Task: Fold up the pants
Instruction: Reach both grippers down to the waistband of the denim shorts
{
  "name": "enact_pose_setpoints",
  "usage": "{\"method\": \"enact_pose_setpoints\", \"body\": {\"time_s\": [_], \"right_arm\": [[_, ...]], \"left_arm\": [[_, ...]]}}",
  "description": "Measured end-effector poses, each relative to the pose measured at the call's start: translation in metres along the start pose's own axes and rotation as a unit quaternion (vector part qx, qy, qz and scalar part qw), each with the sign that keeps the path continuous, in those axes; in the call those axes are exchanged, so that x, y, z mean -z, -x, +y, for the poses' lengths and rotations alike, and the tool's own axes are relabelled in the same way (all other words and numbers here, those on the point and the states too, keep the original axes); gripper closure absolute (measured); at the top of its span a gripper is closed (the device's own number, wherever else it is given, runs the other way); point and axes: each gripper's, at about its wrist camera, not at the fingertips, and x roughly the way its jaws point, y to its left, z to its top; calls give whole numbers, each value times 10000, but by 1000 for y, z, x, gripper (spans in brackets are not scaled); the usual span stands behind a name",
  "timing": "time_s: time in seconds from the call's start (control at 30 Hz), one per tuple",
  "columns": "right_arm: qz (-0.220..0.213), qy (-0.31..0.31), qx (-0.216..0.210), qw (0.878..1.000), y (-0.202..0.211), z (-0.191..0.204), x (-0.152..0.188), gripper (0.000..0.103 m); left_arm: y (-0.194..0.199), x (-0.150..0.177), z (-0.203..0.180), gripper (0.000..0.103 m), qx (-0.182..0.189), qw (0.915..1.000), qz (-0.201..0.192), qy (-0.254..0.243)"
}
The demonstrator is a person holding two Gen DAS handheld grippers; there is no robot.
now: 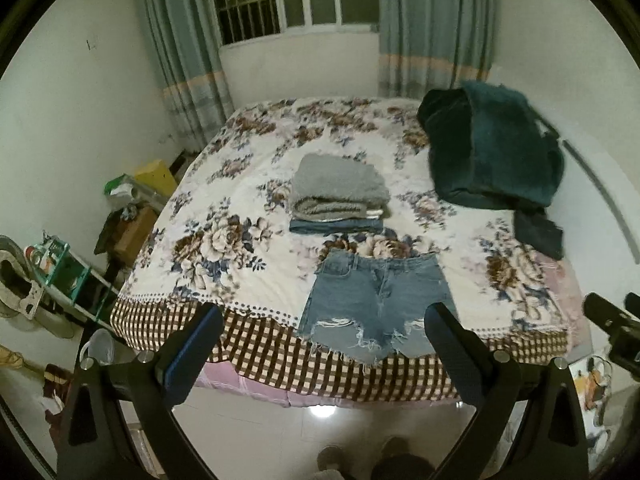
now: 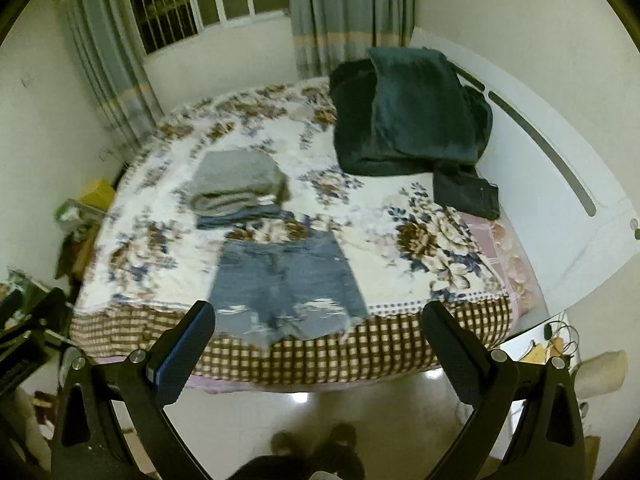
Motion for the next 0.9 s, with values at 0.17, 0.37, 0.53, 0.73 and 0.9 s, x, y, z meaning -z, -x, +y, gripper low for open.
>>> {"method": "enact_pose_setpoints", "body": {"time_s": [0.17, 0.37, 0.53, 0.73, 0.9], "right_arm": [[503, 86, -134, 9986, -93, -35, -41, 0], [1378, 238, -927, 9858, -246, -87, -102, 0], [2239, 584, -1570, 9601, -392, -130, -133, 0], [2735, 1063, -2053, 9337, -542, -167, -135, 0], [2937, 1364, -2038, 9239, -621, -188, -116, 0]], "left_arm": [[-80, -5, -44, 0, -274, 9980, 539, 168], [-179, -2, -121, 0, -710, 9885, 1246, 473], [-277, 31, -193, 0, -755, 9693, 2057, 1119], [-379, 94, -286, 0, -694, 9523, 2696, 1254], [-456, 144, -357, 0, -901, 9436, 3105, 714]]}}
